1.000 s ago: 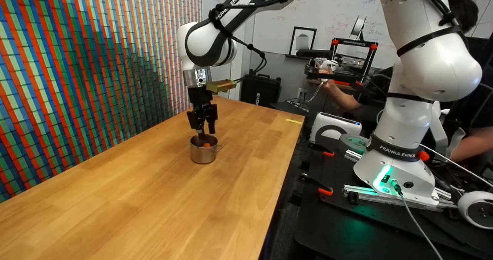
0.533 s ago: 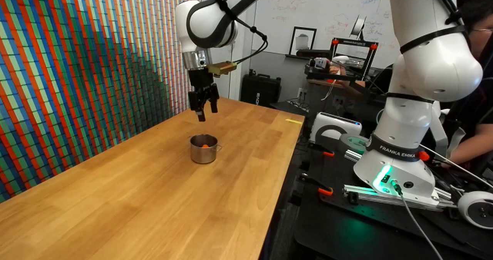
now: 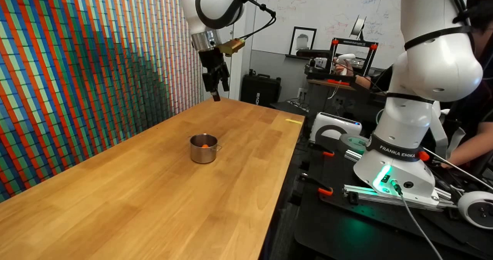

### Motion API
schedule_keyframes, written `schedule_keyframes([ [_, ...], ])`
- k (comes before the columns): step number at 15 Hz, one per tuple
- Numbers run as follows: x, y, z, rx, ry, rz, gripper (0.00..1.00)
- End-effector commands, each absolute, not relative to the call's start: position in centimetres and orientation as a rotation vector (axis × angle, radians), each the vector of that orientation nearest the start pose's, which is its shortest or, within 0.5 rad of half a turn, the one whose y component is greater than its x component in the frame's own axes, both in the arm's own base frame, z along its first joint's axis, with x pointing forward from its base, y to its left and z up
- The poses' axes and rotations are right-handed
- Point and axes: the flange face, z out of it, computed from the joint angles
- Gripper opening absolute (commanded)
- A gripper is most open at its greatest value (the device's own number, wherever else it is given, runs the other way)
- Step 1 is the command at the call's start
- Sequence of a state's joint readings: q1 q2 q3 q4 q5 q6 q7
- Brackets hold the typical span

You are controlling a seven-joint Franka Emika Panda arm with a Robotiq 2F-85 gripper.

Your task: Put the orange rubber duck in the pot

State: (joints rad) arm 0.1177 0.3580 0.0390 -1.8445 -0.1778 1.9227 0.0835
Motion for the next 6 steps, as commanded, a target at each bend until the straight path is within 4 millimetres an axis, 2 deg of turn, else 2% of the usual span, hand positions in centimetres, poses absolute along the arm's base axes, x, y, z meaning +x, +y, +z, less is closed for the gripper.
schedule_keyframes([
  [1,59.63,7.94,31.86,-3.289,-0.265,0.433,1.0],
  [6,59.59,7.97,31.45,-3.289,-0.269,0.446,1.0],
])
